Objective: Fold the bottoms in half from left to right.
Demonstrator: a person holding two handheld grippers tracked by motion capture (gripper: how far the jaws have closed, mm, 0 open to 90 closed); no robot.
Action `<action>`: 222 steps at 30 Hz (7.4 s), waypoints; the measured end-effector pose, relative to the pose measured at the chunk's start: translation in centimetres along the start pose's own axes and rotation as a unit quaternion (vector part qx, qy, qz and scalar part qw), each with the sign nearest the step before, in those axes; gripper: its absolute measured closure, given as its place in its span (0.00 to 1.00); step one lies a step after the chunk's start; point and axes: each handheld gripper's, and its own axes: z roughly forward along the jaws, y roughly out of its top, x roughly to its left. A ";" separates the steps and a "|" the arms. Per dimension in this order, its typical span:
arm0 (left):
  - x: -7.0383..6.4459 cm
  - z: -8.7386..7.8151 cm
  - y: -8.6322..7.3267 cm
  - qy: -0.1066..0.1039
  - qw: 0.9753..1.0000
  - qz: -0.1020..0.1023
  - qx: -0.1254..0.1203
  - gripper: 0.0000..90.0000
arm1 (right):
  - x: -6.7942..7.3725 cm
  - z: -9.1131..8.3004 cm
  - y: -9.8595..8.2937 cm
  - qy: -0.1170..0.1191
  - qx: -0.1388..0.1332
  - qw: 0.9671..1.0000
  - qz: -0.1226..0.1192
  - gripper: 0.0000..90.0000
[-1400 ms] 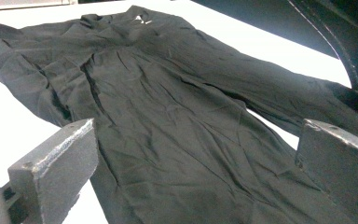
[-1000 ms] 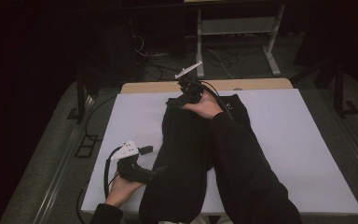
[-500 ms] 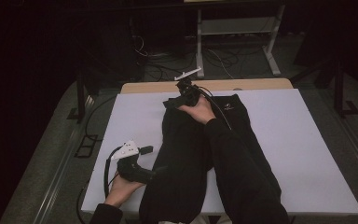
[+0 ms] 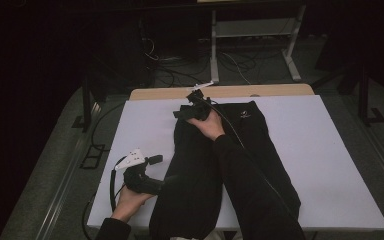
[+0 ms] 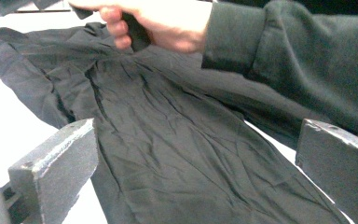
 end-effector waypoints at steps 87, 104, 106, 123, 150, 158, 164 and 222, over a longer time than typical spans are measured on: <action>1.7 -2.1 -3.1 -0.018 0.986 -0.095 0.138 0.24 | 3.0 0.9 -2.6 -0.074 0.027 0.997 -0.016 0.96; 2.1 -1.2 -3.3 -0.069 0.974 -0.101 0.189 0.44 | 3.0 0.6 -2.8 -0.064 0.018 0.998 -0.016 0.96; 1.9 -1.4 -3.2 -0.064 0.973 -0.090 0.204 0.51 | 3.0 0.6 -2.7 -0.063 0.018 0.998 -0.018 0.96; 0.8 -2.0 -3.5 -0.103 0.953 -0.057 0.280 0.93 | 2.8 -0.3 -2.1 -0.069 0.012 0.997 -0.027 0.96; -1.2 -1.3 -2.5 -0.127 0.945 -0.046 0.296 0.99 | 0.1 -4.6 -0.1 -0.051 0.025 0.998 0.009 0.96; -1.7 -0.6 -1.0 -0.146 0.944 -0.033 0.295 0.99 | -0.9 -6.5 0.6 -0.060 0.029 0.998 0.009 0.96; -2.5 0.3 0.4 -0.159 0.943 -0.010 0.291 0.99 | -1.4 -7.3 0.4 -0.061 0.029 0.998 0.005 0.96; -8.2 9.1 3.3 -0.248 0.922 0.014 0.296 0.99 | -8.6 -12.6 -1.4 -0.047 0.050 0.998 -0.004 0.96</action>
